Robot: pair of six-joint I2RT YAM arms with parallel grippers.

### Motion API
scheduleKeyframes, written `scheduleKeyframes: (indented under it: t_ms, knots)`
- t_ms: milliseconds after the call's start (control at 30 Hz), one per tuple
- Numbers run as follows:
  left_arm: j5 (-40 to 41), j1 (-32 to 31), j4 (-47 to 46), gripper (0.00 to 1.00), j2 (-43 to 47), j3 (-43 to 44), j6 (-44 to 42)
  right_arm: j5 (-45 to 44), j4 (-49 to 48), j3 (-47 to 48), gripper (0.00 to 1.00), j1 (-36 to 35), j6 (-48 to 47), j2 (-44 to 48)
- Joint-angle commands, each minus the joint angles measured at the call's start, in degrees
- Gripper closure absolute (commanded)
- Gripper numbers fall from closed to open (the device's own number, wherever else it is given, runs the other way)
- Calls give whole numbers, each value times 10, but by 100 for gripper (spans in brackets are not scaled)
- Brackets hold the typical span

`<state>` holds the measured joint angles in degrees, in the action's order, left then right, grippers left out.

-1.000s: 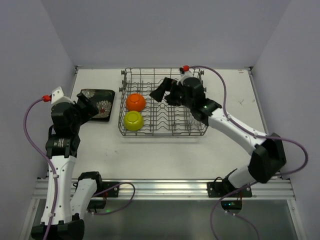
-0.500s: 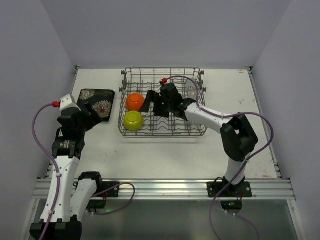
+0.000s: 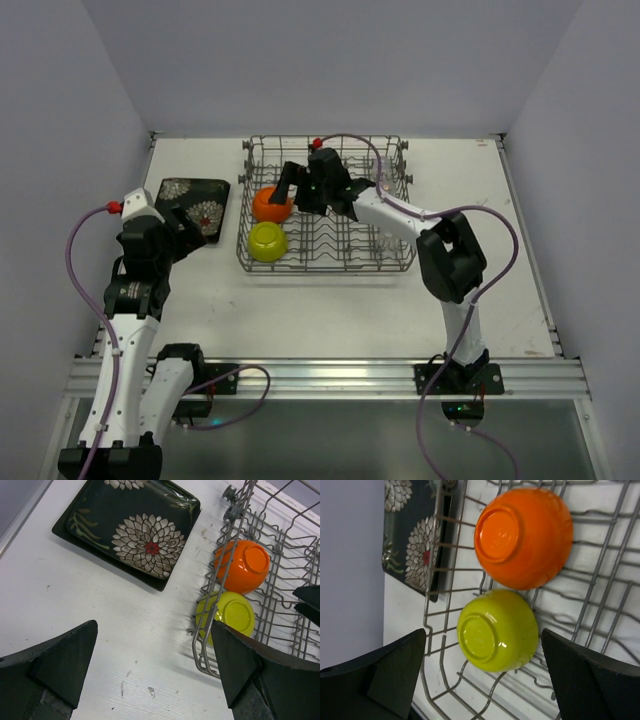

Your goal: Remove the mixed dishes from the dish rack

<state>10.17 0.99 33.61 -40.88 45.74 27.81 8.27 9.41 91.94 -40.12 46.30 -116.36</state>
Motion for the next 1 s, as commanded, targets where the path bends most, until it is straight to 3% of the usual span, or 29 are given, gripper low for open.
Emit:
scheduleKeyframes:
  t_ms: [0, 300, 667, 967]
  knots:
    - [-9, -4, -25, 0, 8, -2, -15, 14, 3, 62, 1, 33, -24, -38]
    - [-15, -4, -28, 0, 5, -3, -17, 46, 105, 239, 1, 45, -65, -154]
    - [-22, -4, -31, 0, 5, -5, -19, 54, 79, 268, 1, 54, -46, -209]
    - [-24, -12, -31, 0, 0, -5, -20, 91, 4, 213, 1, 65, 0, -205]
